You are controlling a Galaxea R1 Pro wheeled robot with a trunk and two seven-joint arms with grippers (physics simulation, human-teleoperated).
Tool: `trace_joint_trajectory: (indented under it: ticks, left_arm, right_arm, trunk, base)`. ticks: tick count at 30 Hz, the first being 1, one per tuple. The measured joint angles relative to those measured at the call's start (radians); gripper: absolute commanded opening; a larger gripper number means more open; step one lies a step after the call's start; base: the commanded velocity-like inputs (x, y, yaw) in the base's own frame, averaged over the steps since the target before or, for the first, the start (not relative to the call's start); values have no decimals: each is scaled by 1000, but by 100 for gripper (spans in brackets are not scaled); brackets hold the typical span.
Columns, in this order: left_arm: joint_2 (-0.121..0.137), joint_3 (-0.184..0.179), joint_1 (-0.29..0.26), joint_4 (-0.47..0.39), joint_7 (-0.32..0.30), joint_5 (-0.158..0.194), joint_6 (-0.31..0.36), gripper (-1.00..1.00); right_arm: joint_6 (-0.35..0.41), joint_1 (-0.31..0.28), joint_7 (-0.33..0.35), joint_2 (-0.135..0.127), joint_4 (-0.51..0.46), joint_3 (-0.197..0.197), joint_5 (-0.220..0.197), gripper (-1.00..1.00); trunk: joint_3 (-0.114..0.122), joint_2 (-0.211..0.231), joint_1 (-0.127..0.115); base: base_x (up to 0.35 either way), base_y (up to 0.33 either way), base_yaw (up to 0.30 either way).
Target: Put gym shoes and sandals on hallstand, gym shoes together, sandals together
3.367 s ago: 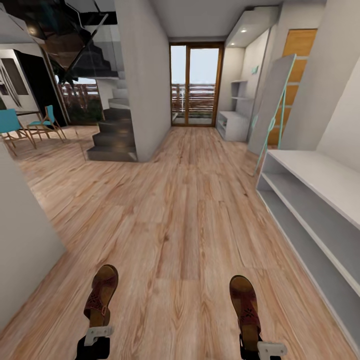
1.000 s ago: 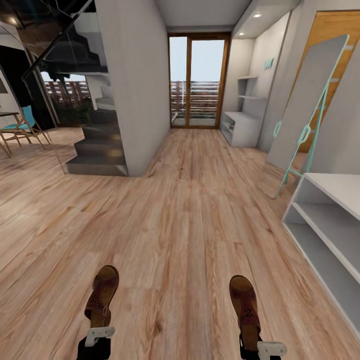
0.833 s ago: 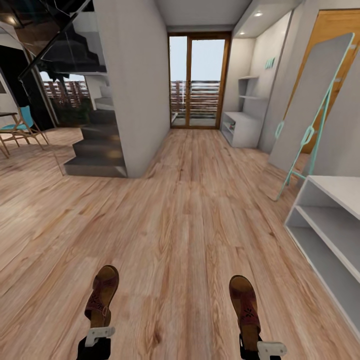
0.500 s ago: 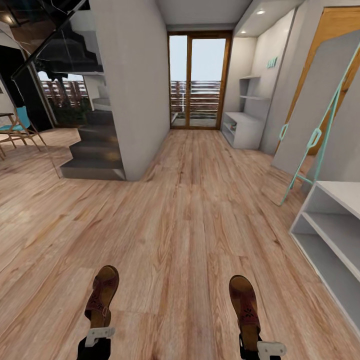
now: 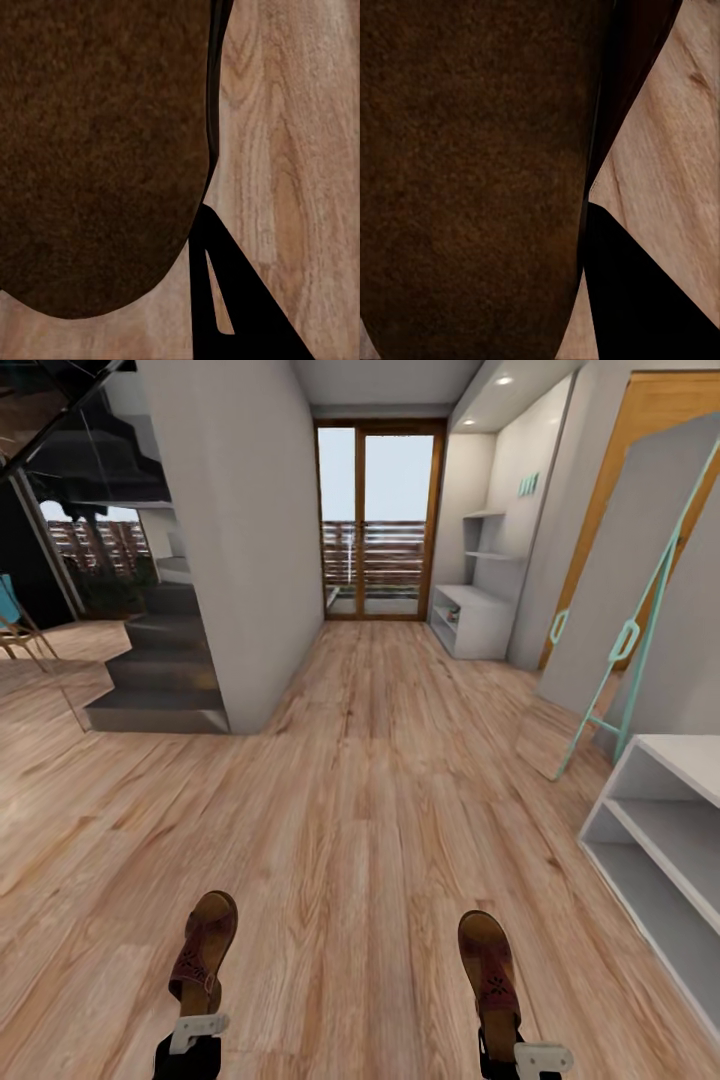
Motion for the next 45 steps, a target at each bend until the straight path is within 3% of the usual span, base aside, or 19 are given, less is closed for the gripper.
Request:
trace_joint_trajectory:
  ticks: [45]
  left_arm:
    - [0,-1,0,0,0,0,0,-100]
  right_arm:
    - [0,0,0,0,1,0,0,-100]
  trunk:
    - [0,0,0]
  base:
    - [339,0,-1]
